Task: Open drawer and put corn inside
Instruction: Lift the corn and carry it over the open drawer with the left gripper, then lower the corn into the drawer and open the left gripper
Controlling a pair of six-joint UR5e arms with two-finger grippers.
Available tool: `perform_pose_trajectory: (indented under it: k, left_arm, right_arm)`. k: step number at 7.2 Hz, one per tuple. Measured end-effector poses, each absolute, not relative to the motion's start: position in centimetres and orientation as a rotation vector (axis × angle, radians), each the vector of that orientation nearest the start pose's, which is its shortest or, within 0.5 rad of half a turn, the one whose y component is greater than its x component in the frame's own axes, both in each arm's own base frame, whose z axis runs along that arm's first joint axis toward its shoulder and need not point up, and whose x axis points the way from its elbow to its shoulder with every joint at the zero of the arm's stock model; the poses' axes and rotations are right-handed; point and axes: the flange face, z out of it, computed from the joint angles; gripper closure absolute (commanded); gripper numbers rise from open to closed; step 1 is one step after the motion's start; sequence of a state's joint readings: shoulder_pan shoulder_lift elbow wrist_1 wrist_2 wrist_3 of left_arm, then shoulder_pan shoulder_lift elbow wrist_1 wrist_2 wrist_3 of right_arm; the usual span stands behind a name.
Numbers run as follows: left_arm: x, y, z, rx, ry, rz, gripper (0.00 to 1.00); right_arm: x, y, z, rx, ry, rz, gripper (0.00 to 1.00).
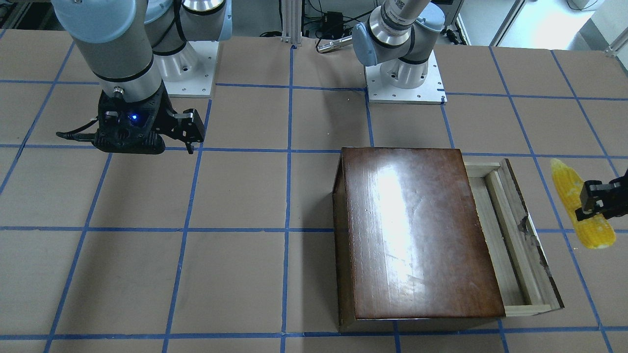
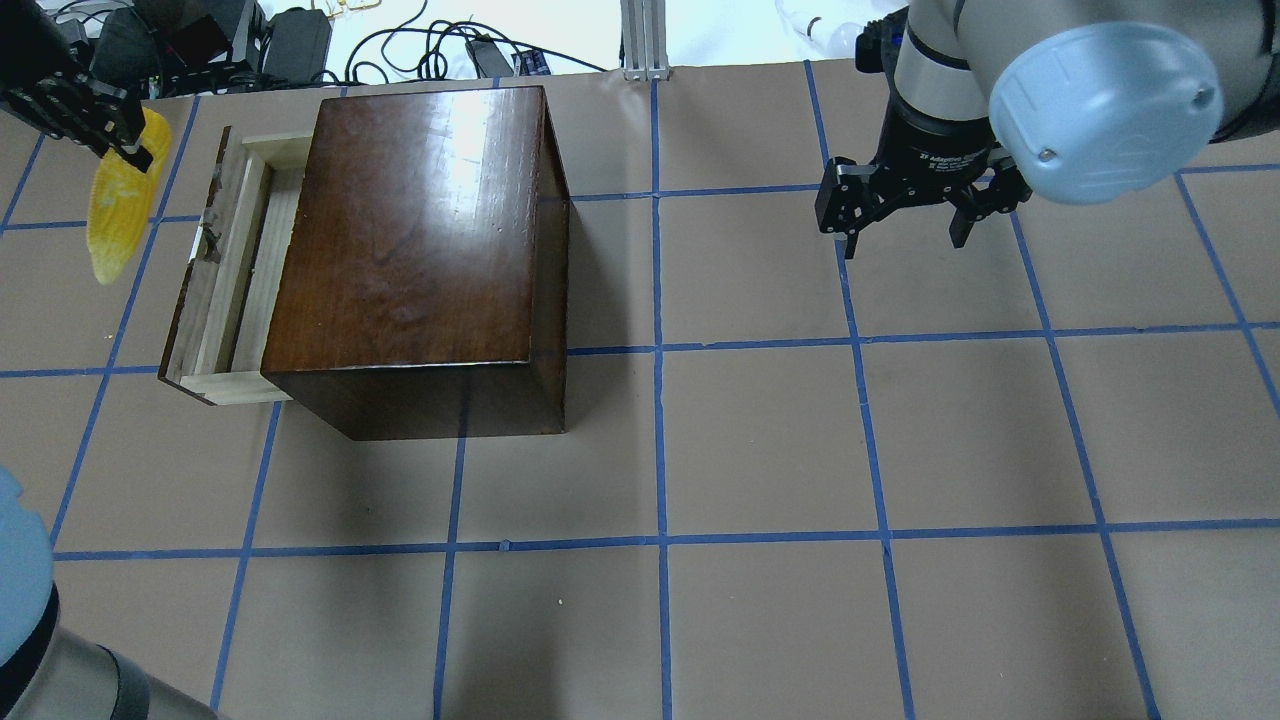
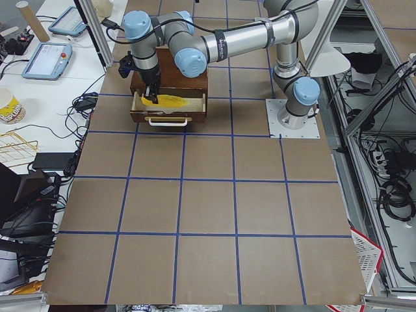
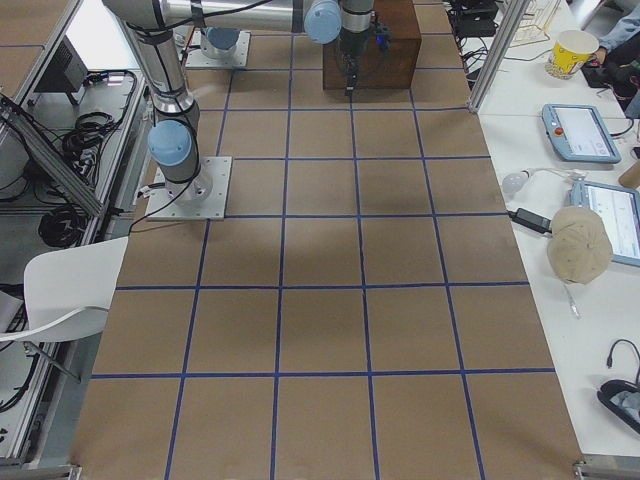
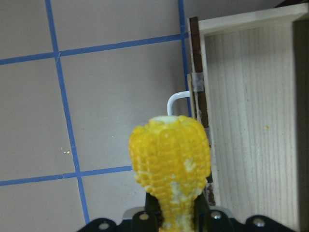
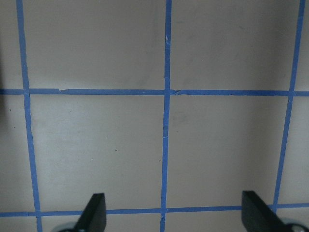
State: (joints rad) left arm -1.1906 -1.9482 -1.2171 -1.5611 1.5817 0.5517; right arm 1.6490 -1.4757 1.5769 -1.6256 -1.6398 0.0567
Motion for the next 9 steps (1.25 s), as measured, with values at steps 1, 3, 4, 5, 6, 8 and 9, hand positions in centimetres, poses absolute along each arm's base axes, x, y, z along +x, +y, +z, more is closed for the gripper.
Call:
perform_pose_trajectory:
  k: [1,3,4,5,6,8,9]
  left_arm:
    - [10.5,-65.5,43.8,0.278,3.133,0.046,0.9]
    - [9.1,-65.8,41.2,0.254,3.176,0.09,0.85]
    - [8.8,-65.9,39.5,0.249,3.195,0.11,0.84]
    - [8.6,-66.0,38.0,0.249,3.207,0.131,0.79]
    - [8.4,-65.9,36.7,0.254,3.215,0.158,0.75]
    - [7.6,-65.8,34.3,0.268,3.236,0.209,0.51]
    - [7.2,-65.7,33.4,0.272,3.249,0.204,0.21]
  right_arm:
    - [16.7,-51.4,44.2,-0.037,3.212,0.068,0.0]
    - [16.7,-51.4,44.2,-0.037,3.212,0.067,0.0]
    - [16.7,-51.4,44.2,-0.037,3.212,0.067,0.0]
    - [16.7,-51.4,44.2,-0.037,3.212,0.066,0.0]
    - [16.7,-51.4,44.2,-0.037,3.212,0.066,0.0]
    - [16.7,-51.4,44.2,-0.037,3.213,0.066,0.0]
    - [16.7,-51.4,44.2,-0.037,3.213,0.066,0.0]
